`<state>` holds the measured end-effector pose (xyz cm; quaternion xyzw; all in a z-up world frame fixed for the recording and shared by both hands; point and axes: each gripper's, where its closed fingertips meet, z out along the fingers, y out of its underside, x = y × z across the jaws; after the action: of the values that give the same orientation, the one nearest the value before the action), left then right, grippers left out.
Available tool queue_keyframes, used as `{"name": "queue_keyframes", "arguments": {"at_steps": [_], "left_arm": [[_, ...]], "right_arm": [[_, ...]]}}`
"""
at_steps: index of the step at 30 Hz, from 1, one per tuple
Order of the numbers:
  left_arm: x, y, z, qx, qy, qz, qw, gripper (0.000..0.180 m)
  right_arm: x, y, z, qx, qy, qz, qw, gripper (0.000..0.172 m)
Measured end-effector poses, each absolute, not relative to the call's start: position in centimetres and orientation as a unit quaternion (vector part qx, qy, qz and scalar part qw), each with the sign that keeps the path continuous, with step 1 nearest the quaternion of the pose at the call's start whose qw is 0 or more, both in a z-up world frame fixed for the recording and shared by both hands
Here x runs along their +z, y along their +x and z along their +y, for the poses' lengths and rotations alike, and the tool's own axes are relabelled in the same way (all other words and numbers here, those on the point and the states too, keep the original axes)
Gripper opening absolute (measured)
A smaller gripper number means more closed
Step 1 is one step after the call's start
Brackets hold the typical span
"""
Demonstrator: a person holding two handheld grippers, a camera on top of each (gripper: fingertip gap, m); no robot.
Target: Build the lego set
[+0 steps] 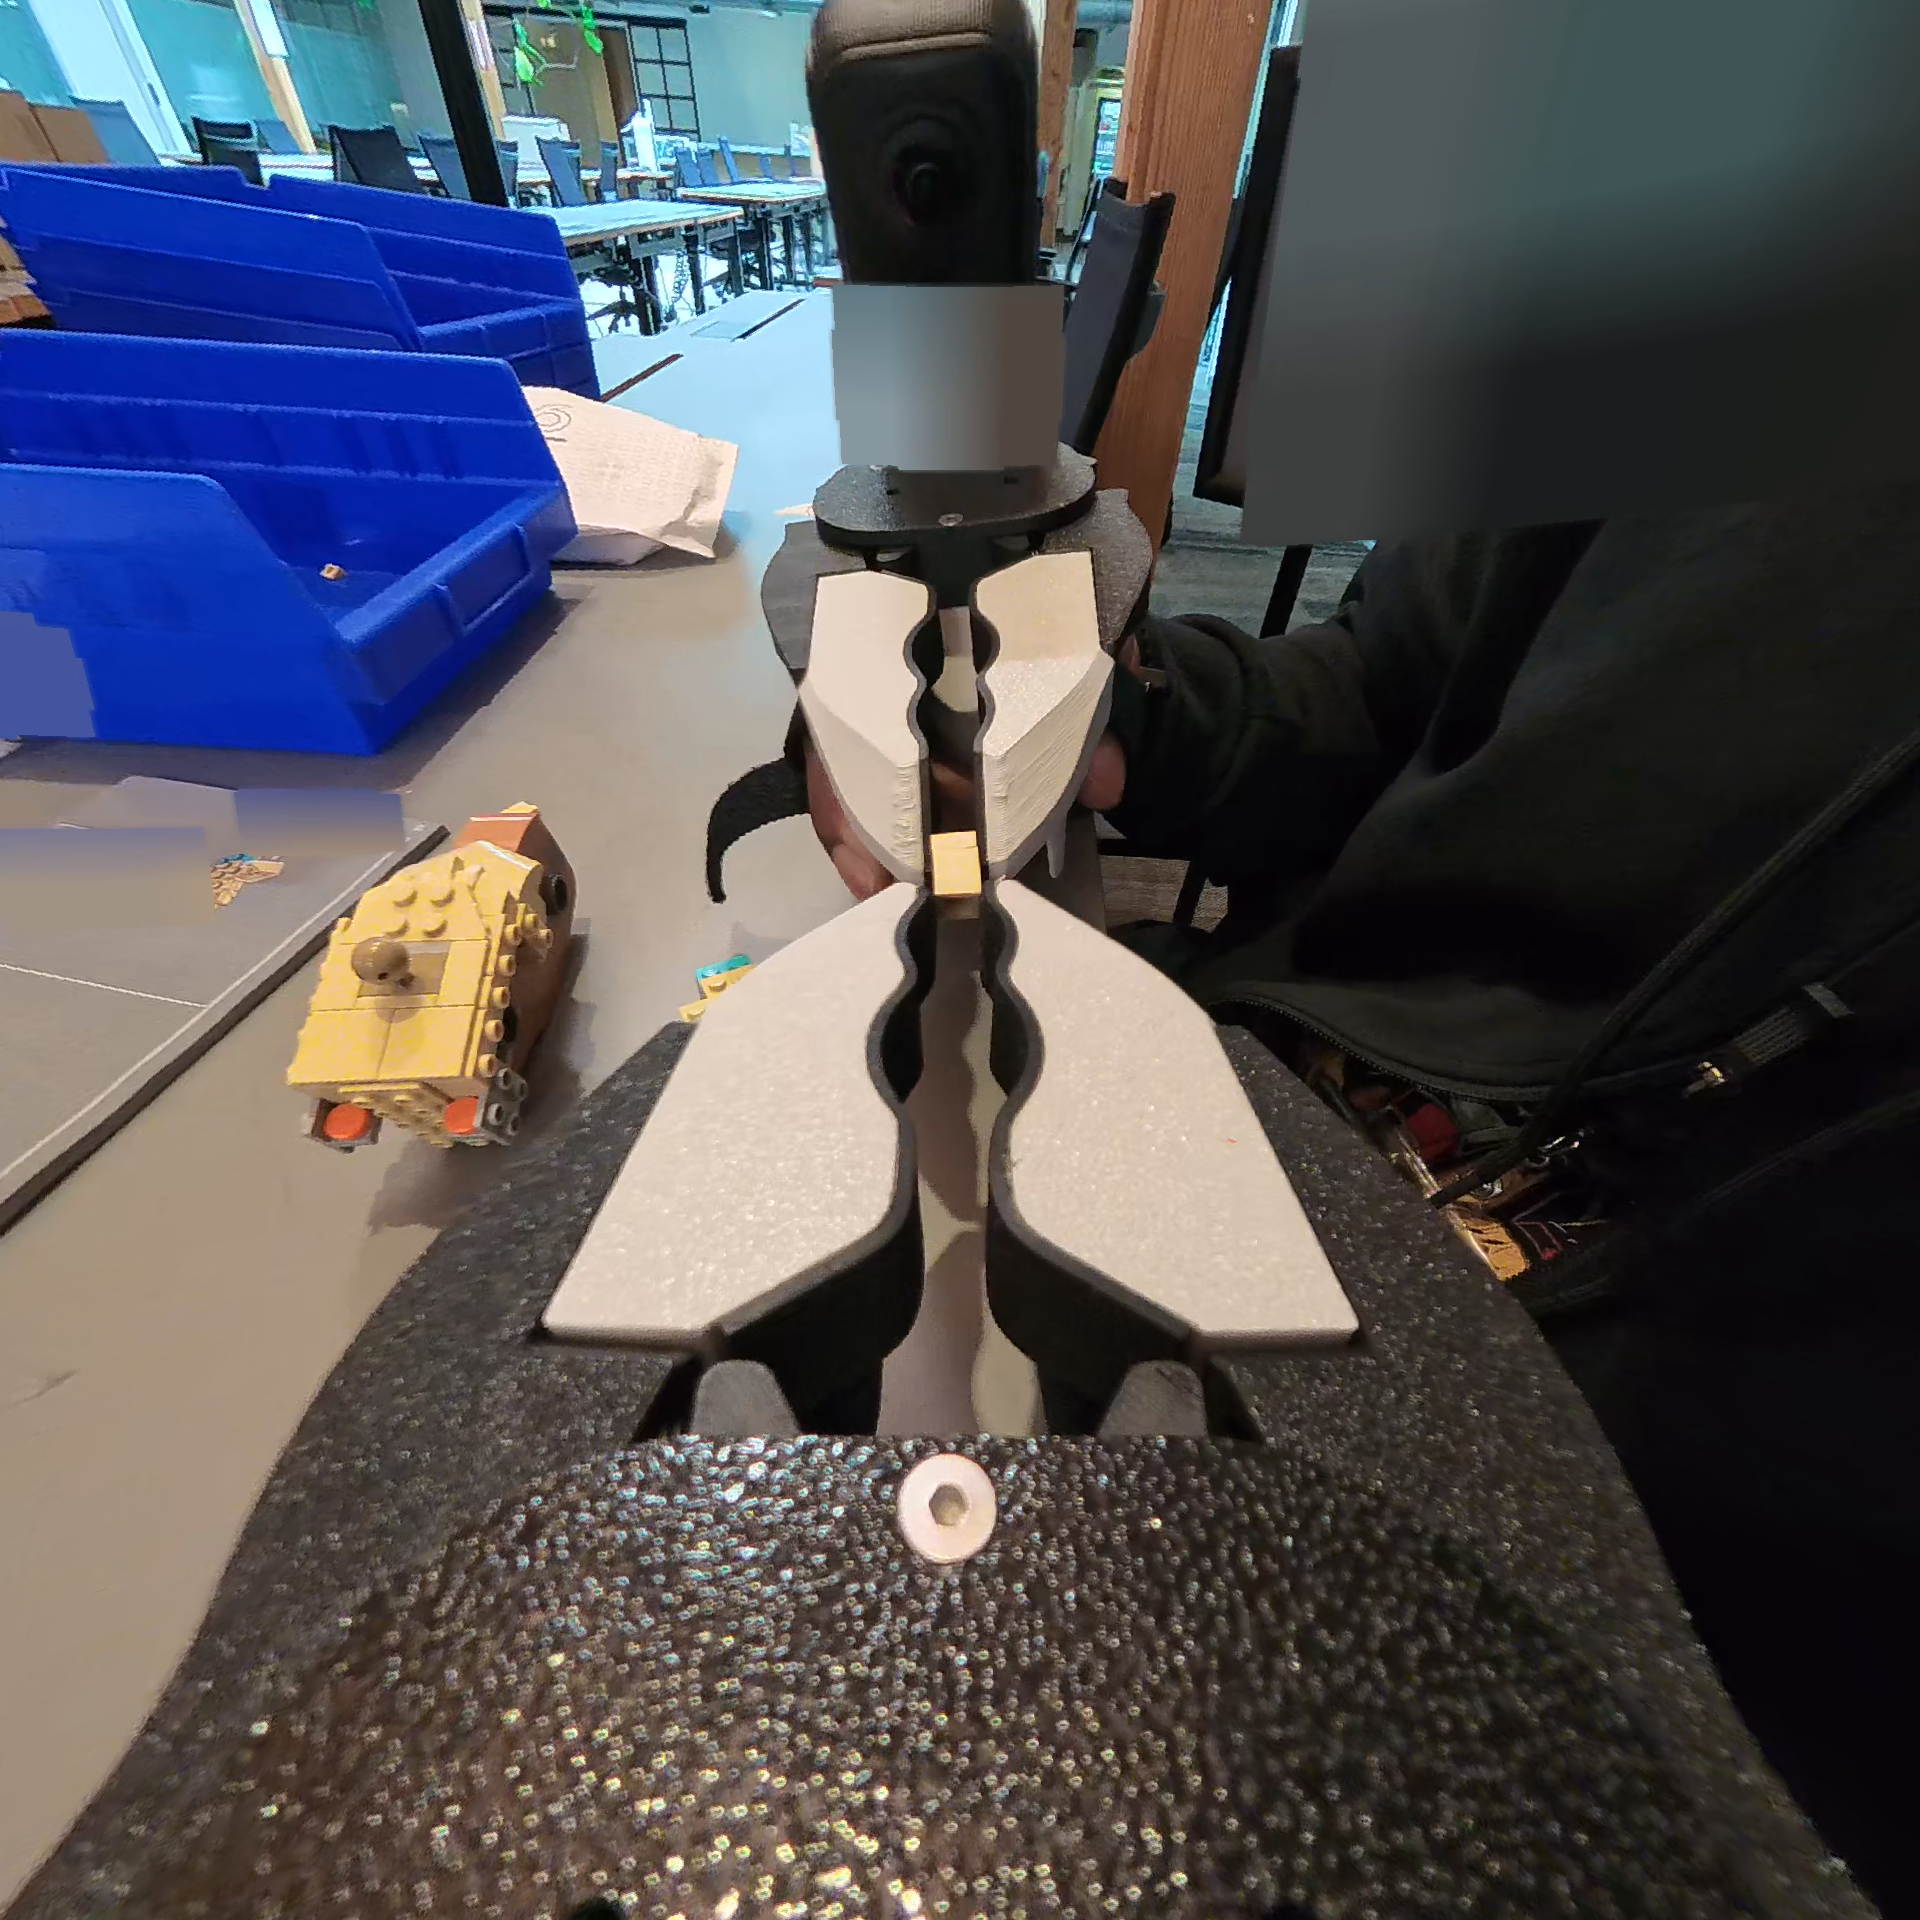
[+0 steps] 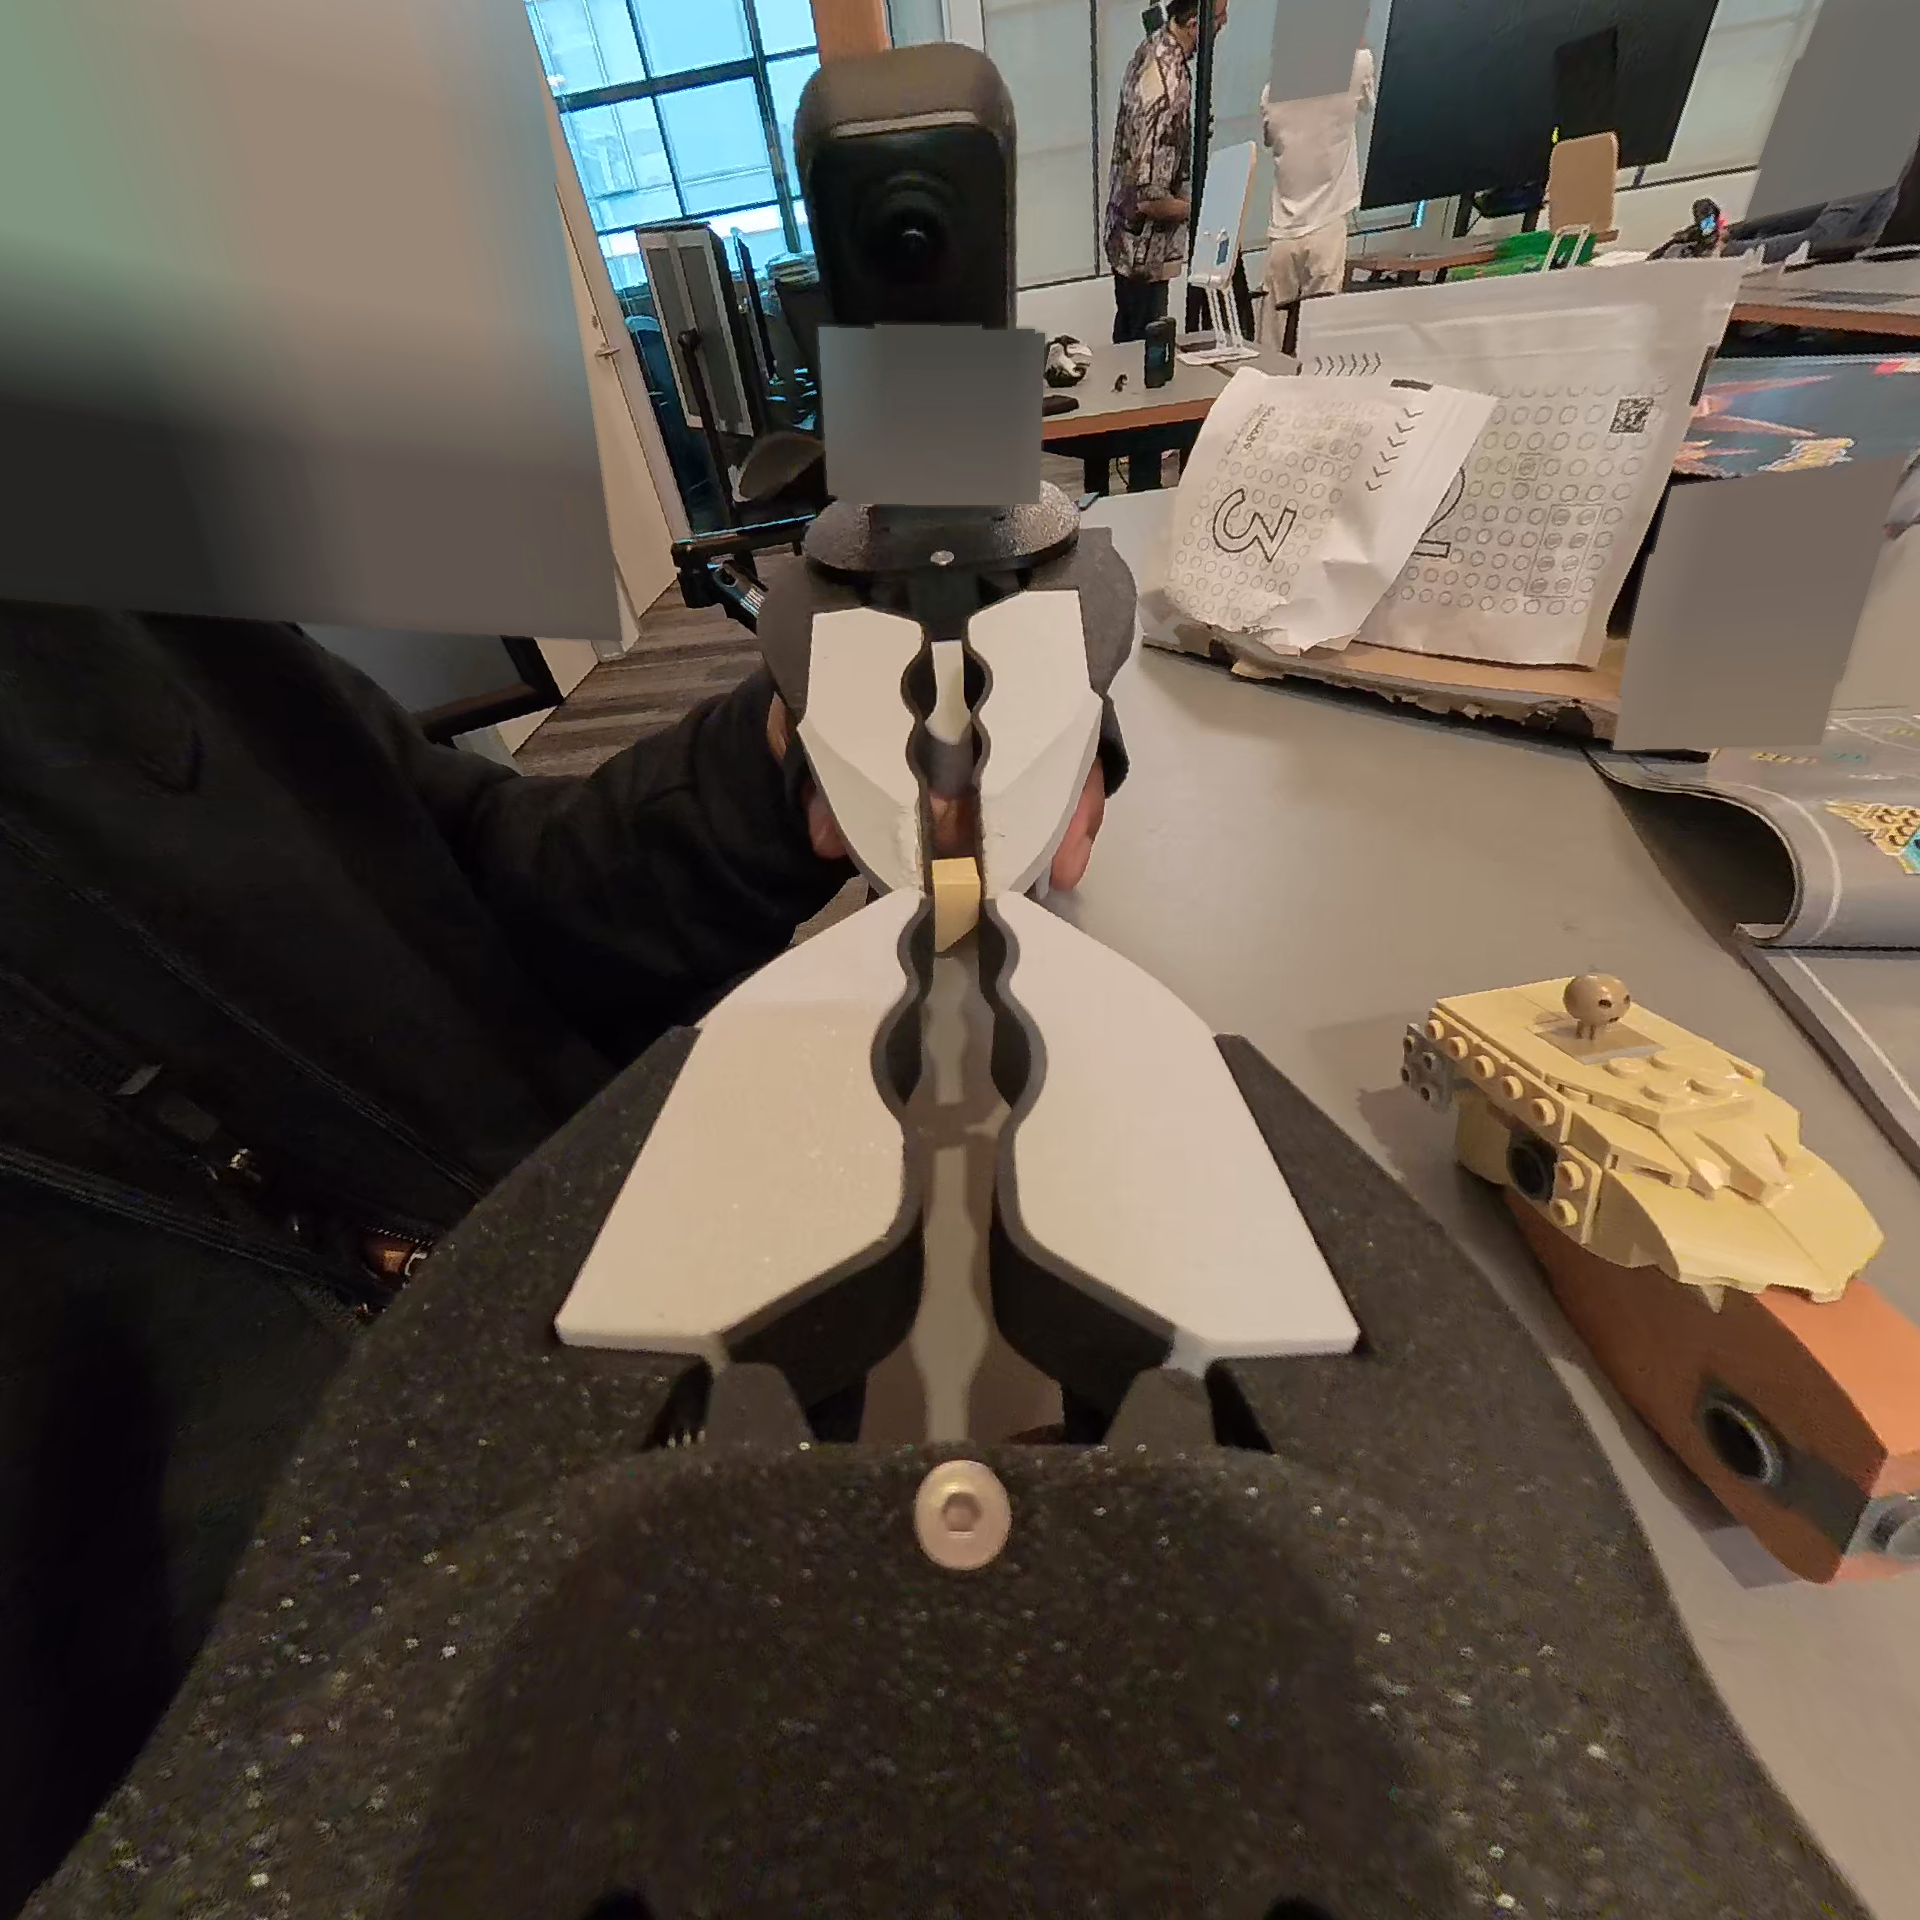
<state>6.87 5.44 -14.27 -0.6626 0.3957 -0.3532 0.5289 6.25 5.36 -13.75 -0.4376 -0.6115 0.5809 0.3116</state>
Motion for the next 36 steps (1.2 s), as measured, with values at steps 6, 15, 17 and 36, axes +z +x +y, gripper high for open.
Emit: {"name": "queue_keyframes", "arguments": {"at_steps": [6,15,17,36], "left_arm": [[-14.12,7.00,5.19,-0.369,-0.659,0.393,0.524,0.007],[-13.96,7.15,4.95,-0.385,-0.655,0.391,0.519,0.007],[-13.96,7.17,4.90,-0.387,-0.655,0.392,0.518,0.007],[-13.93,7.25,4.84,-0.394,-0.654,0.390,0.515,0.007]], "right_arm": [[-13.62,6.37,5.12,0.581,-0.428,-0.615,0.317,0.008],[-13.47,6.47,4.87,0.579,-0.417,-0.620,0.326,0.008],[-13.47,6.49,4.83,0.579,-0.415,-0.621,0.326,0.008],[-13.45,6.53,4.74,0.581,-0.414,-0.621,0.325,0.008]]}}
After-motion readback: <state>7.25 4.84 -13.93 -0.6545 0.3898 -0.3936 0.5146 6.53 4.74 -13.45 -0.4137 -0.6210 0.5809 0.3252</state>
